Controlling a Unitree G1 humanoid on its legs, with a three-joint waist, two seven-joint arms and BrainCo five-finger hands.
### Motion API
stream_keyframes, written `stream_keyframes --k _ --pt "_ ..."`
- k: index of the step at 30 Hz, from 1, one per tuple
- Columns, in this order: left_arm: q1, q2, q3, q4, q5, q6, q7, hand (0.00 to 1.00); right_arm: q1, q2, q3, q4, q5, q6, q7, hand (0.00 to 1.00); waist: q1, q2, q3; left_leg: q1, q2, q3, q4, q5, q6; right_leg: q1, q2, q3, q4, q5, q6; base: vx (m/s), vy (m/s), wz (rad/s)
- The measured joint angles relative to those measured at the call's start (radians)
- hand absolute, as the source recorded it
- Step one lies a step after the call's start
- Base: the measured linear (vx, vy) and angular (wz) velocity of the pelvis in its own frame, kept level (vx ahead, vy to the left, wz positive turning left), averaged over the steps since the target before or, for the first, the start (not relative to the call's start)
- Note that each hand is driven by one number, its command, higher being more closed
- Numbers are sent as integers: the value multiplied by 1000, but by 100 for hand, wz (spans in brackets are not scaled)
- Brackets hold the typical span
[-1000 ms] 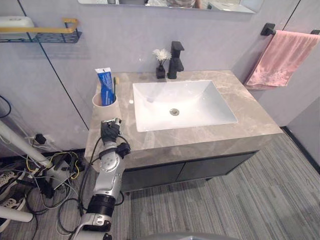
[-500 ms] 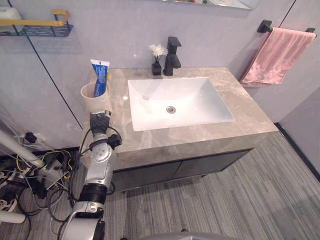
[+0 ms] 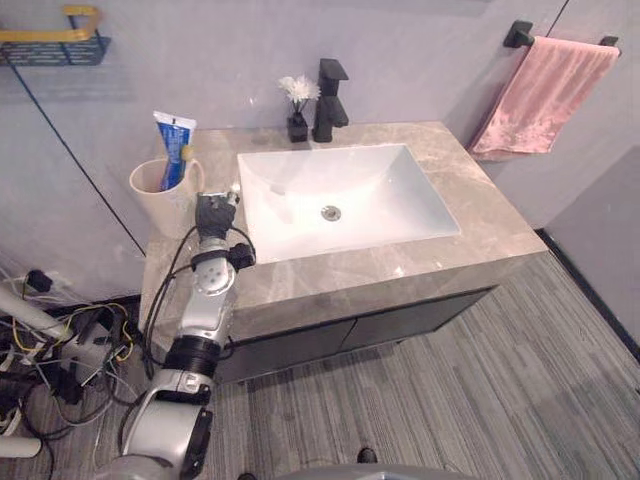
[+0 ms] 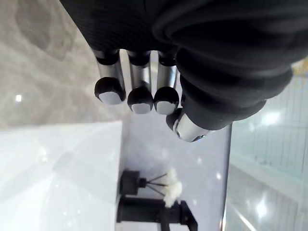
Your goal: Organize washtable
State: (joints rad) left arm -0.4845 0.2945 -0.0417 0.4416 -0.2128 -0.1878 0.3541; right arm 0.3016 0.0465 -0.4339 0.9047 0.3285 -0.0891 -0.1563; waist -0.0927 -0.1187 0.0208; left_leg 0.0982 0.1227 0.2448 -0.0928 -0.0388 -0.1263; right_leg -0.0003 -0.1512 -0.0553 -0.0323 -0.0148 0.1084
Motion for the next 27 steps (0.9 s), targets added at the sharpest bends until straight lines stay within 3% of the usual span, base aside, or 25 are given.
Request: stream_keyframes --k 13,20,22,27 --pt "-27 15 -8 40 4 8 0 100 3 0 -4 -2 5 -15 0 0 -7 -1 19 13 1 41 0 -10 3 -17 5 37 3 15 -18 4 7 -11" --pt "99 -53 -58 -187 0 -21 -23 100 4 0 -5 -2 5 -15 1 0 1 8 23 10 1 17 0 -9 4 -13 3 7 17 15 -18 -5 2 8" --pt "174 -99 -89 -246 -31 -29 -44 100 4 0 -4 -2 5 -15 1 0 18 17 28 9 1 9 0 -9 4 -13 2 -5 22 15 -17 -4 -5 8" --pt "317 -143 -170 -321 -79 -42 -89 100 4 0 0 -3 5 -15 2 0 29 43 12 -13 5 -28 0 -1 5 -15 2 -38 27 14 -17 1 -5 22"
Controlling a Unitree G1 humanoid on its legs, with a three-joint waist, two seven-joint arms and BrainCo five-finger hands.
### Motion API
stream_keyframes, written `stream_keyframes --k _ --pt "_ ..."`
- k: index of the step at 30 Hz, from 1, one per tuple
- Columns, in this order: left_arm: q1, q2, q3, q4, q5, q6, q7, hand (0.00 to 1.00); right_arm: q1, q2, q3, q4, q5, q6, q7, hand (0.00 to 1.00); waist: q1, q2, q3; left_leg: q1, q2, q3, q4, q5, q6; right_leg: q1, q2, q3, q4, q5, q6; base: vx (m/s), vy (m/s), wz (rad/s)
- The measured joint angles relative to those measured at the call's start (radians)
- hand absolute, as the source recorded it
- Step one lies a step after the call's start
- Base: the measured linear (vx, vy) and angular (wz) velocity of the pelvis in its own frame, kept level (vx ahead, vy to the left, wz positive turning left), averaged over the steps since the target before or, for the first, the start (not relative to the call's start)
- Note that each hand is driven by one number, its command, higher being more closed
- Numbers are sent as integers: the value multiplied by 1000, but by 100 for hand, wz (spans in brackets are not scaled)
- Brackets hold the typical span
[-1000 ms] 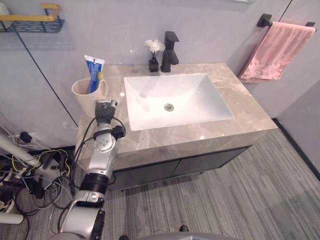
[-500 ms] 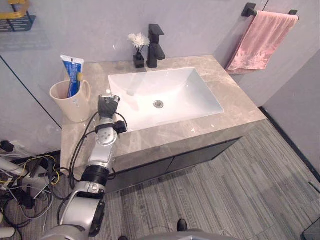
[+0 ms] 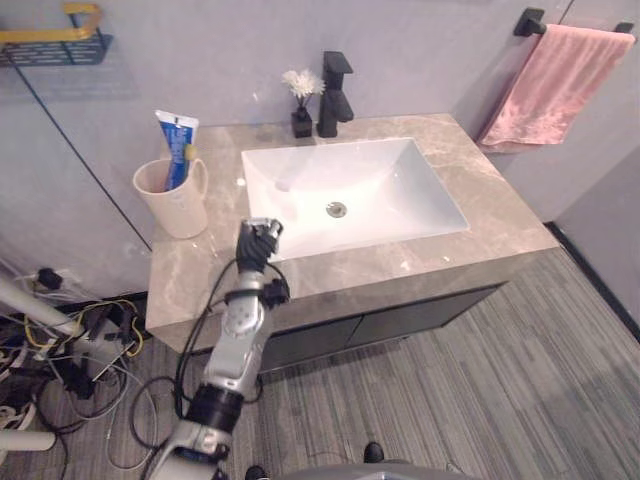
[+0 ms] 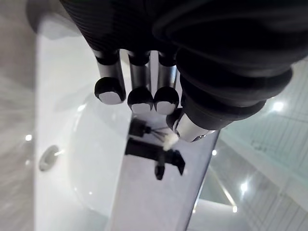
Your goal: Organize washtable
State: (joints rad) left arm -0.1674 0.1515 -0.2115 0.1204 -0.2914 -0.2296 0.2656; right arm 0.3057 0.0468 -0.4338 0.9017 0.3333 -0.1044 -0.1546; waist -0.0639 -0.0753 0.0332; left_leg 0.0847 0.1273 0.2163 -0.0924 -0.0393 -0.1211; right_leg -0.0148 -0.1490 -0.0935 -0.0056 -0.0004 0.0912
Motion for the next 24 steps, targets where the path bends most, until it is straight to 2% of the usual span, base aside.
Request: stream_keyframes --k 3,6,10,12,16,17,20,24 --pt "33 -2 -22 -15 -18 -10 -24 100 0 0 2 -2 0 0 0 0 20 4 -2 -4 3 -7 0 6 -1 0 1 -6 6 0 0 -27 -7 10" --pt "76 -1 -20 -46 -38 -13 -36 100 0 -1 21 -2 0 -3 0 0 20 1 -4 -8 5 -17 0 9 0 0 1 -13 20 -1 1 -48 -1 5" --pt "102 7 6 -89 -35 -15 -37 100 3 -1 41 0 0 -2 0 0 20 -16 -16 -10 1 -29 -1 19 0 0 -5 -22 20 -10 15 -41 -16 7" --pt "102 7 57 -114 -35 -19 -32 100 3 -1 39 0 0 -3 -1 0 21 -21 -20 -12 1 -34 -1 27 -3 0 -4 -28 20 -16 22 -48 -38 8" --pt "104 3 159 -148 -15 -22 2 100 8 -2 39 5 -1 -3 0 0 20 -9 -23 -26 3 -41 -11 33 -6 -2 -3 -26 20 -26 33 -70 -22 6" --pt "106 -7 196 -186 -6 -23 15 100 20 -1 40 16 -1 -1 0 0 21 -10 -26 -32 3 -51 -11 30 -9 -2 -4 -30 24 -53 42 -26 -14 22" --pt "131 -6 280 -231 32 -40 46 100 37 -2 36 17 -1 -1 1 0 28 -11 -28 -25 3 -53 -11 34 -7 5 -2 -30 27 -46 42 30 -12 6" --pt "121 25 350 -200 55 -40 79 100 33 2 41 13 -1 -1 11 0 38 -28 -41 -23 3 -53 -2 33 -8 11 -2 -33 14 -37 38 65 -2 3"
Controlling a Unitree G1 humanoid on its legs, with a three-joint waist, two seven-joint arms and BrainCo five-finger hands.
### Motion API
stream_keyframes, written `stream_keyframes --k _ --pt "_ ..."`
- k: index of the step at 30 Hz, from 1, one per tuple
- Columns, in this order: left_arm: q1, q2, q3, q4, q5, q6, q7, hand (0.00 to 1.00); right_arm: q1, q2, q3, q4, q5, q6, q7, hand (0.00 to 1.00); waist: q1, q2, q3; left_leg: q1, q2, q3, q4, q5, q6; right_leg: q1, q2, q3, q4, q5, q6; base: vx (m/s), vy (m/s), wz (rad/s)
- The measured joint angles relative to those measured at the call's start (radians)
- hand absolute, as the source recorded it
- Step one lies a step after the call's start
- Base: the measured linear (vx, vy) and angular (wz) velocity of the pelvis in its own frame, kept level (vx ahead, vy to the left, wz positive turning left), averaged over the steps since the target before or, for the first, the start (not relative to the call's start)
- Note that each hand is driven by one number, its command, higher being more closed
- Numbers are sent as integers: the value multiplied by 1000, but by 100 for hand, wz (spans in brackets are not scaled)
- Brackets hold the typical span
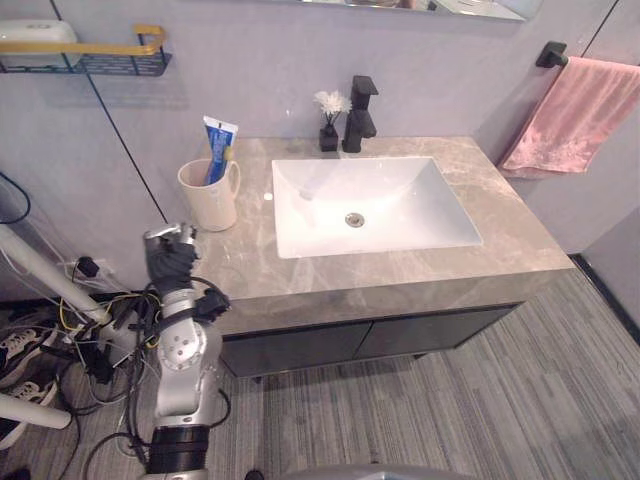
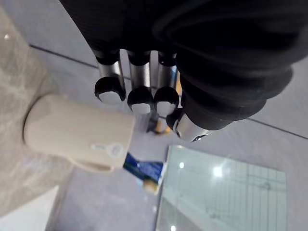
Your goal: Organize washtable
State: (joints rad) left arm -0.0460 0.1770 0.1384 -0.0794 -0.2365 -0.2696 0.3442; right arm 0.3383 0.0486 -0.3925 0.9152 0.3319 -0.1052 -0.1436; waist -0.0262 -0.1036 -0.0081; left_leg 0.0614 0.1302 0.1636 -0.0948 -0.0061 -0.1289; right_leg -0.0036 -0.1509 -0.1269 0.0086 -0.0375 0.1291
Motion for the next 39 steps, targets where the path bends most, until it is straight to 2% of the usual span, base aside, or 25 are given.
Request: stream_keyframes --k 8,12,20,26,30,32,39 --pt "-42 70 60 190 9 31 26 100 -6 -1 1 -3 0 0 15 0 5 -18 -9 6 -1 18 1 0 1 6 1 8 -29 26 -15 -5 7 -5" --pt "-77 102 65 248 8 34 33 100 -4 -2 2 -4 0 1 15 0 5 -18 -6 14 -1 26 -9 0 1 4 2 21 -29 25 -17 -61 1 -11" --pt "-167 142 108 338 6 52 39 100 -6 -2 1 -12 0 1 16 0 4 -42 6 6 -1 47 -2 -6 0 -12 3 37 -34 25 -18 7 5 -7" --pt "-242 148 87 353 7 58 39 100 -7 -2 1 -19 0 1 17 0 2 -36 12 6 -2 52 2 -22 1 -13 4 37 -37 27 -17 68 9 -1" --pt "-276 161 54 354 8 61 41 100 -7 -2 7 -22 0 1 23 0 -4 -34 27 15 -2 72 2 -32 6 -17 5 58 -37 40 -35 38 32 -14" --pt "-281 179 47 354 9 61 44 100 -7 -2 29 -22 0 1 25 0 -21 -34 27 14 -3 76 2 -37 11 -23 5 60 -37 50 -46 20 38 -11" --pt "-310 179 -2 354 10 62 50 100 2 -1 40 -60 0 0 27 0 -22 -25 34 -18 -3 77 59 -67 29 -45 -1 60 -16 97 -46 -7 50 -2"
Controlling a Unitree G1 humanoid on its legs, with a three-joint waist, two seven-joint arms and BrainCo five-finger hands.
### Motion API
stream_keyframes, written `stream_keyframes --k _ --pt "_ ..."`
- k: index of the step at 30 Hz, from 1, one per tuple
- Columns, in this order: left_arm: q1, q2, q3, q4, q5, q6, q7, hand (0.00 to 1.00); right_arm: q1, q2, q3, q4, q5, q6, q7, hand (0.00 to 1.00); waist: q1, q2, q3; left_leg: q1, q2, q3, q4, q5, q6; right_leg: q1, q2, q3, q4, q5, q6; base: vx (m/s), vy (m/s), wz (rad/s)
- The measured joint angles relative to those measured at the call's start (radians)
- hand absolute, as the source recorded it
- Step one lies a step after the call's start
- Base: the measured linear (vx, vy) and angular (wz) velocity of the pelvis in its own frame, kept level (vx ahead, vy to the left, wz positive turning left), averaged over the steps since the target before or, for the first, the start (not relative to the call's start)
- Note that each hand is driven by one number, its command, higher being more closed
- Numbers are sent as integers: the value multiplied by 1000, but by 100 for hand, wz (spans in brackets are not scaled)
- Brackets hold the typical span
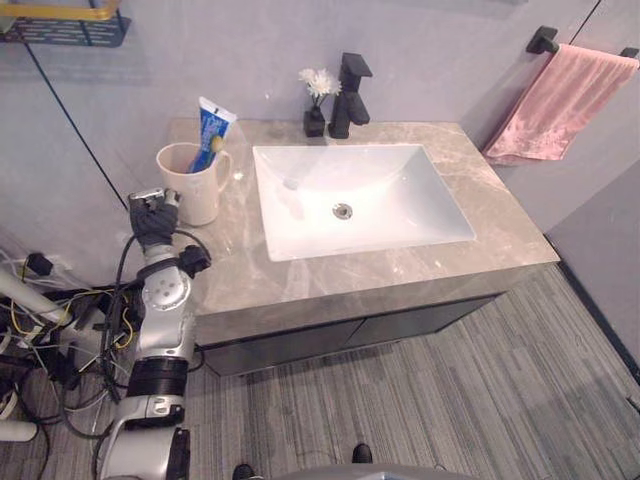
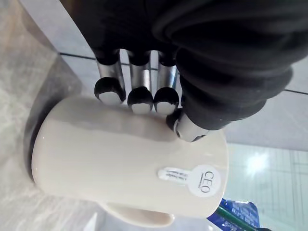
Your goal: Organize washtable
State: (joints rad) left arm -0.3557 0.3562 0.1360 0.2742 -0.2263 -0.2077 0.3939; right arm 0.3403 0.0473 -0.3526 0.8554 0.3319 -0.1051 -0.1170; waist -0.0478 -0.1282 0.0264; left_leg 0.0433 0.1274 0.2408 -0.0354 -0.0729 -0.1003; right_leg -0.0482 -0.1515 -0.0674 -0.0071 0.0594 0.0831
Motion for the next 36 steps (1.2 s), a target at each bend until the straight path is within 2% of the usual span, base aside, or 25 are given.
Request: stream_keyframes --k 10,20,28,36 --pt "1 -8 -63 2 10 6 -15 100 0 0 1 -2 0 -1 0 0 -2 14 11 -21 4 1 21 -1 0 -25 2 3 19 8 -1 -34 -7 -3" --pt "-2 -10 -61 80 17 16 -17 100 2 0 0 -2 0 -1 0 0 -12 15 12 -15 9 24 3 19 -10 -41 10 24 16 8 -1 -17 -12 -7" --pt "-2 -8 -50 93 17 17 -19 100 4 0 0 -2 -1 0 0 0 -9 13 10 4 8 27 -55 54 -15 -39 19 24 -4 7 -1 0 0 0" --pt "-2 -7 -14 108 16 18 -18 100 5 0 0 -2 -1 0 0 0 -4 13 10 4 10 29 -64 64 -22 -34 24 22 -13 -2 -5 -1 -4 0"
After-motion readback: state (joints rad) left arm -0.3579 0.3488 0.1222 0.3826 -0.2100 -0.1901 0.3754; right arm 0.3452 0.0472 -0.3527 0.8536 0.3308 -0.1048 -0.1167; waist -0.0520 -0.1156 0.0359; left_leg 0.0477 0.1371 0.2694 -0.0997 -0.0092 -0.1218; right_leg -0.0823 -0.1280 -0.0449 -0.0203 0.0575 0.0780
